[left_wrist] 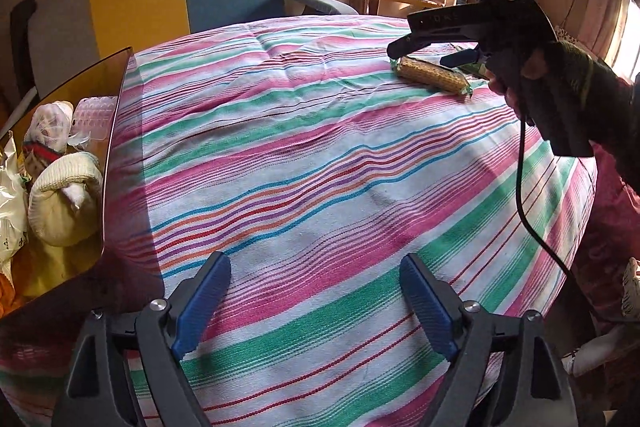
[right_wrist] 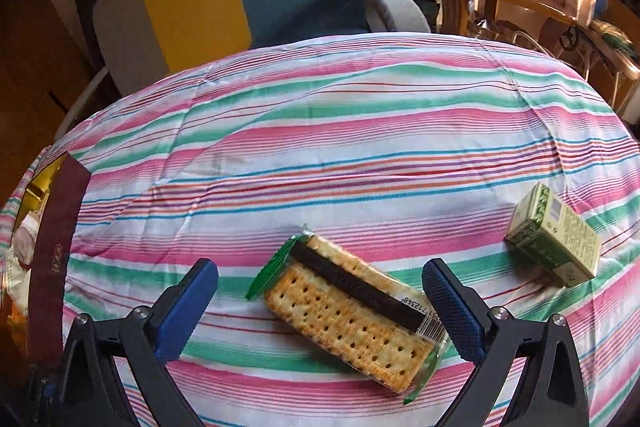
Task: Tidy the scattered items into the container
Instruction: 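Move the right tool to the green box while the left tool moves to the plain cracker pack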
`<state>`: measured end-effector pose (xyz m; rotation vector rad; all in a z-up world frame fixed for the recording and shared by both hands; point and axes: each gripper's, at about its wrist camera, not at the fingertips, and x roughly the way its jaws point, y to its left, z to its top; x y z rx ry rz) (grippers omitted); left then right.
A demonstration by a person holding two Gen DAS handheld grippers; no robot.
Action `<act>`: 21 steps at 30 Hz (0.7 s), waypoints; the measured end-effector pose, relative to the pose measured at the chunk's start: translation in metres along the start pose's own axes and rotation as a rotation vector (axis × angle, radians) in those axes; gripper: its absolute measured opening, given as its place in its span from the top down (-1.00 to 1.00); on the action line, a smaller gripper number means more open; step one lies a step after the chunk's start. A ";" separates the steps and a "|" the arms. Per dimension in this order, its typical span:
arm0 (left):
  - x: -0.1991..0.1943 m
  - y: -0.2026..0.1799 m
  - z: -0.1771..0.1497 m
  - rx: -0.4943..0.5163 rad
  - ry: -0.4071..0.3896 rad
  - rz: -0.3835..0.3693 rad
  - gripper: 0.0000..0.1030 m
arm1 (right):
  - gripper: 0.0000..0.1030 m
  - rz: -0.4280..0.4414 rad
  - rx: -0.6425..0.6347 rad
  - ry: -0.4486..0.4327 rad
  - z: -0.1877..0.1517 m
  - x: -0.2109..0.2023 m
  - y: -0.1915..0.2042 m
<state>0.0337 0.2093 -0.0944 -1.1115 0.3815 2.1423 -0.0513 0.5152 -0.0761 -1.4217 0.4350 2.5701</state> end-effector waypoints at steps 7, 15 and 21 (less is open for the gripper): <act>0.000 0.001 0.000 -0.008 -0.005 -0.002 -0.71 | -0.99 0.183 -0.125 0.068 -0.055 -0.014 0.053; 0.001 0.000 0.000 -0.011 -0.004 0.001 -0.71 | -0.99 0.254 -0.197 0.077 -0.087 -0.043 0.071; 0.001 0.000 0.001 -0.012 0.005 0.006 -0.72 | -0.99 0.002 -0.049 -0.065 -0.048 -0.065 -0.014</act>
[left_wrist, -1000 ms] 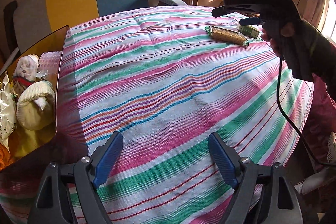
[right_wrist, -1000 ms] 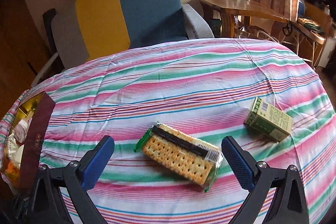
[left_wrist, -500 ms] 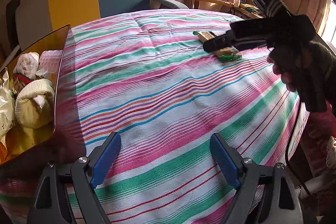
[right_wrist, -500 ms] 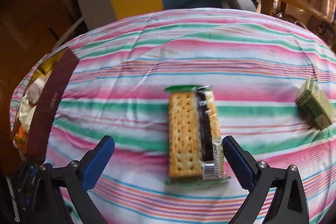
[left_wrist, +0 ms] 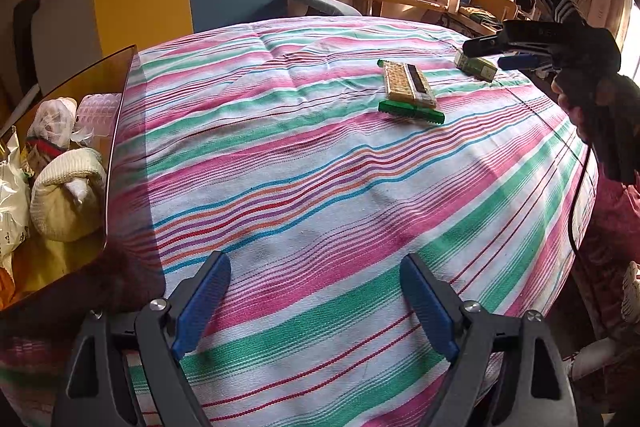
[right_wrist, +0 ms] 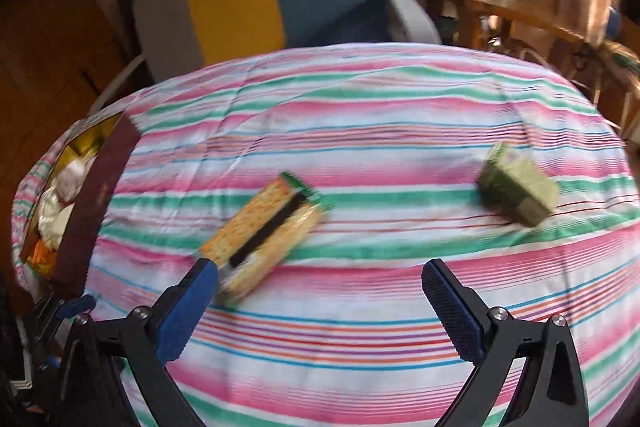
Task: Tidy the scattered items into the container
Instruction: 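Move the right tool to the green box while the left tool moves to the plain cracker pack, then close the right tool on the green box while the left tool closes on the cracker pack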
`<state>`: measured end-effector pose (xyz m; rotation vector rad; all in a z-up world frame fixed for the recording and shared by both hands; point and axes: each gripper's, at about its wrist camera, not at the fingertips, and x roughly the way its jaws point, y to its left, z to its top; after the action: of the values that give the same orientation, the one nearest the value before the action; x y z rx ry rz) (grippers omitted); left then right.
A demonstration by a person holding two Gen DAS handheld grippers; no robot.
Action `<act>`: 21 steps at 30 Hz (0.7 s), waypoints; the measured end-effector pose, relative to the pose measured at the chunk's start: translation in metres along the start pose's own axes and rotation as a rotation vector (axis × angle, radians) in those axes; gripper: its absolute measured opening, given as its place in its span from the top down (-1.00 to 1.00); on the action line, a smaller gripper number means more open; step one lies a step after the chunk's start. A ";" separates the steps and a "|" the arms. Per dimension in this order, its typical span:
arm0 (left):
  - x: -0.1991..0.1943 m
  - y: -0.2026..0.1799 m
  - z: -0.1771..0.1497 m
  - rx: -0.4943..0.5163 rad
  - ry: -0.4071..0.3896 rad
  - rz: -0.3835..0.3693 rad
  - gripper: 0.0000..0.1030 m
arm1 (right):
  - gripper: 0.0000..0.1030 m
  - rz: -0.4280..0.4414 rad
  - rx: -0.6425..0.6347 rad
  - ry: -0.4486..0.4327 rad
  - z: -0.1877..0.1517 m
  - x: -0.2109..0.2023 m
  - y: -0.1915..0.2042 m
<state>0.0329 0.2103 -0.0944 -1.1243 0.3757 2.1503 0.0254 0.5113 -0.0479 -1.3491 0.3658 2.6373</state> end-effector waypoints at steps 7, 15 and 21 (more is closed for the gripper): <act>-0.011 -0.003 0.036 -0.023 -0.009 -0.043 -0.69 | -0.99 -0.253 0.006 -0.061 0.030 -0.003 -0.071; 0.016 -0.046 0.118 0.096 -0.020 -0.114 -0.69 | -0.99 -0.275 -0.075 -0.014 0.046 0.020 -0.089; 0.057 -0.072 0.145 0.168 0.038 -0.120 -0.69 | -0.99 -0.234 -0.098 0.026 0.050 0.033 -0.105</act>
<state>-0.0298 0.3641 -0.0518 -1.0662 0.4845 1.9562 -0.0069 0.6275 -0.0617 -1.3639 0.0755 2.4744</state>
